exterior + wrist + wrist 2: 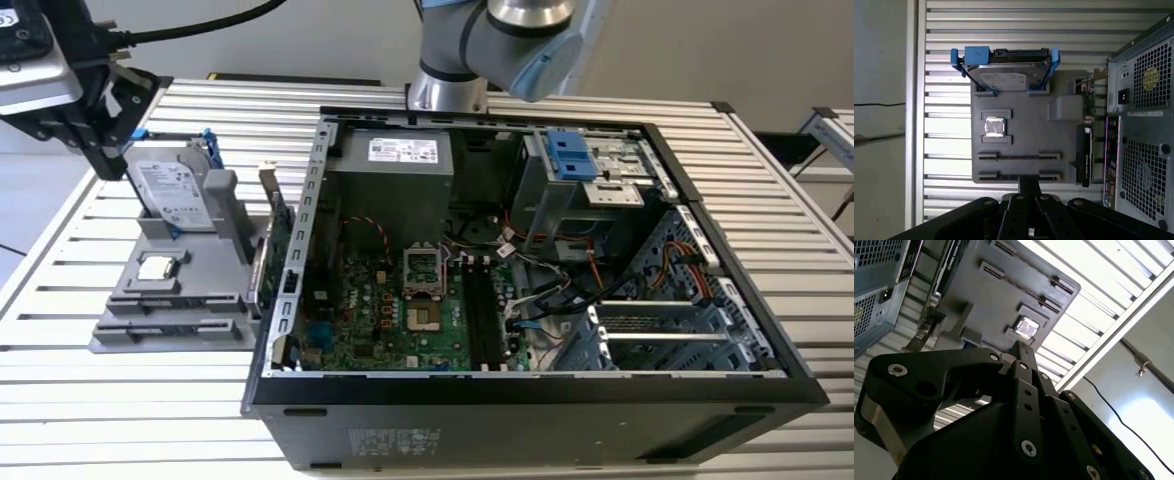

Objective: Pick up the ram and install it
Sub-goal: 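Reach for the ram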

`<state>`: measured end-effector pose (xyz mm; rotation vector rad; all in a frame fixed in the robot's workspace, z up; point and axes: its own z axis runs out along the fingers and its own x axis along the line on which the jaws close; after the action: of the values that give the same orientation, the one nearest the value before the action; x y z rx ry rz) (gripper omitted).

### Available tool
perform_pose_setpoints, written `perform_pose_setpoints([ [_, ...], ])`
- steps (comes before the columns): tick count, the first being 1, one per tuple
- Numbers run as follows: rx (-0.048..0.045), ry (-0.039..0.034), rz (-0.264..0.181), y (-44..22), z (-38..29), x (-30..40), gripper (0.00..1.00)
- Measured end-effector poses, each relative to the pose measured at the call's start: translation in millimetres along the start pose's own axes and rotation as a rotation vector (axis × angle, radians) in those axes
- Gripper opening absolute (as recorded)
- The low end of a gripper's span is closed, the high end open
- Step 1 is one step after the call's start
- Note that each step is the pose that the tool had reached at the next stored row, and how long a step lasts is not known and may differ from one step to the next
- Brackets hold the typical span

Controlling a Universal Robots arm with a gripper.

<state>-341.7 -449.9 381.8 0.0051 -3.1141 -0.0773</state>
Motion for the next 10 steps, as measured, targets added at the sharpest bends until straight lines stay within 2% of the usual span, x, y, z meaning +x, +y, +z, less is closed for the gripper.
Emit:
perform_pose_setpoints([
  [10, 0.0, 0.0, 0.0, -13.1, -0.2, -0.2, 0.0],
])
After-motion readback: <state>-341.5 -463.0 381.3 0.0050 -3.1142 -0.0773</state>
